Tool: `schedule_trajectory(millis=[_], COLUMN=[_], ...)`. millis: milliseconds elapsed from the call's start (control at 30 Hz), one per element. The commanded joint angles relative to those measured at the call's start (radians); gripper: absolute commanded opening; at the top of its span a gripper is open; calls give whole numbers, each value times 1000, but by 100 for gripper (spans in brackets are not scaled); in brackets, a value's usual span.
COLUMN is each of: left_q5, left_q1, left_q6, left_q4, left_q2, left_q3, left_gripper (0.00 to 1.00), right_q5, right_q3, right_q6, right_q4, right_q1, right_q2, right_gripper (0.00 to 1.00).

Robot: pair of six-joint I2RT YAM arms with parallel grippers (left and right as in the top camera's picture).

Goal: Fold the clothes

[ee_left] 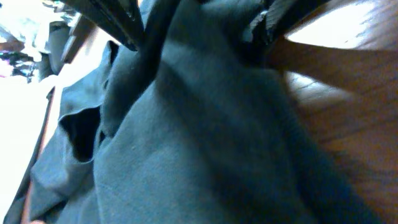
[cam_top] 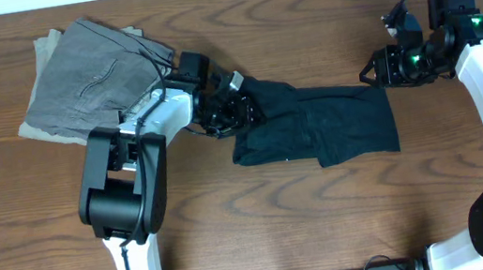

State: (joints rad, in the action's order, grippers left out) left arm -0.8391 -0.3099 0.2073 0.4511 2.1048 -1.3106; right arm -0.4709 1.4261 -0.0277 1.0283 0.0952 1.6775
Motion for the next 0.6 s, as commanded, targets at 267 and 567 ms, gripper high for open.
schedule_trajectory(millis=[267, 567], left_q5=[40, 346], left_q1=[-6, 94], left_q6=[4, -138], left_q4=[48, 461], left_q2=[21, -179], left_q3=[-3, -134], left_gripper=[6, 6], right_q5=[0, 0], right_q3=[23, 23], right_q6=[-14, -15], right_q4=[24, 29], right_q1=[10, 10], right_q2=[-24, -24], right_gripper=[41, 41])
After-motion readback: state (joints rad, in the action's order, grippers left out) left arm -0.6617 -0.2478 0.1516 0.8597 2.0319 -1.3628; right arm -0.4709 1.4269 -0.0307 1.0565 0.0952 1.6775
